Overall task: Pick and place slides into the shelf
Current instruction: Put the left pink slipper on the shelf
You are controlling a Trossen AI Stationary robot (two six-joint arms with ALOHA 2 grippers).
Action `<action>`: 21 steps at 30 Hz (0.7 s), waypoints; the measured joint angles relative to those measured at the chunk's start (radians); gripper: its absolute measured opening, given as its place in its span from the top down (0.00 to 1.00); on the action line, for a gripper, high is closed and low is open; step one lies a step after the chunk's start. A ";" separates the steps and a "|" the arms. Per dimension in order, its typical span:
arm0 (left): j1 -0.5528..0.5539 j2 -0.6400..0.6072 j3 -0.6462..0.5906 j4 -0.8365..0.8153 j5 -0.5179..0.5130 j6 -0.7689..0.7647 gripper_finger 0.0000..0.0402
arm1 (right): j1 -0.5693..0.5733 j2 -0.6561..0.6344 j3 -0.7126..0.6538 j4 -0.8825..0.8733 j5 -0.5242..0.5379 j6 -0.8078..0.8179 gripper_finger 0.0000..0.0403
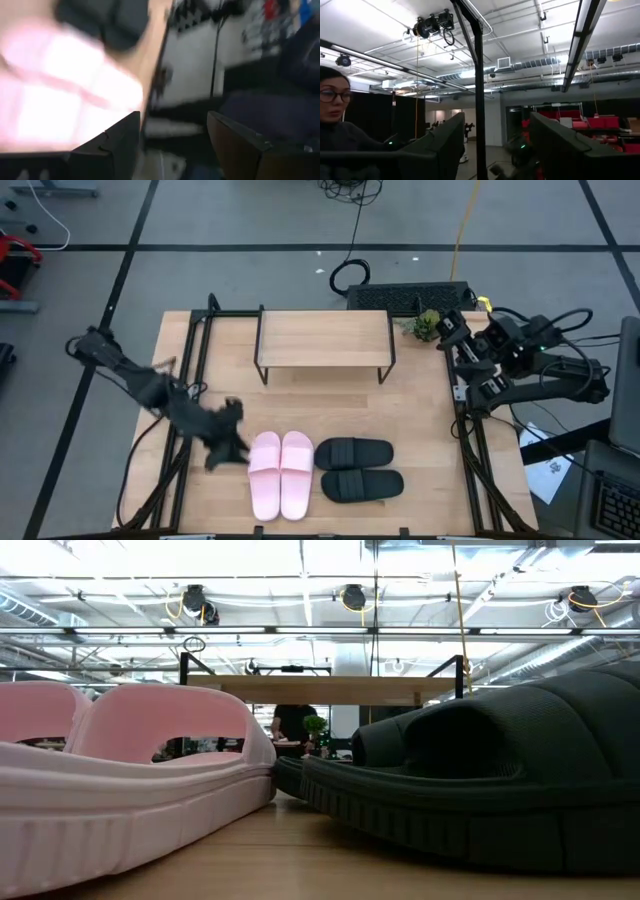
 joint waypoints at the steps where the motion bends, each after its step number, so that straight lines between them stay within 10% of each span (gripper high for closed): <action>1: -0.028 0.029 0.004 -0.002 0.011 -0.045 0.42 | 0.000 0.000 0.000 0.000 0.000 -0.010 0.48; 21: -0.265 0.382 0.008 0.190 -0.183 -0.571 0.42 | -0.001 0.018 0.001 -0.002 0.005 -0.029 0.48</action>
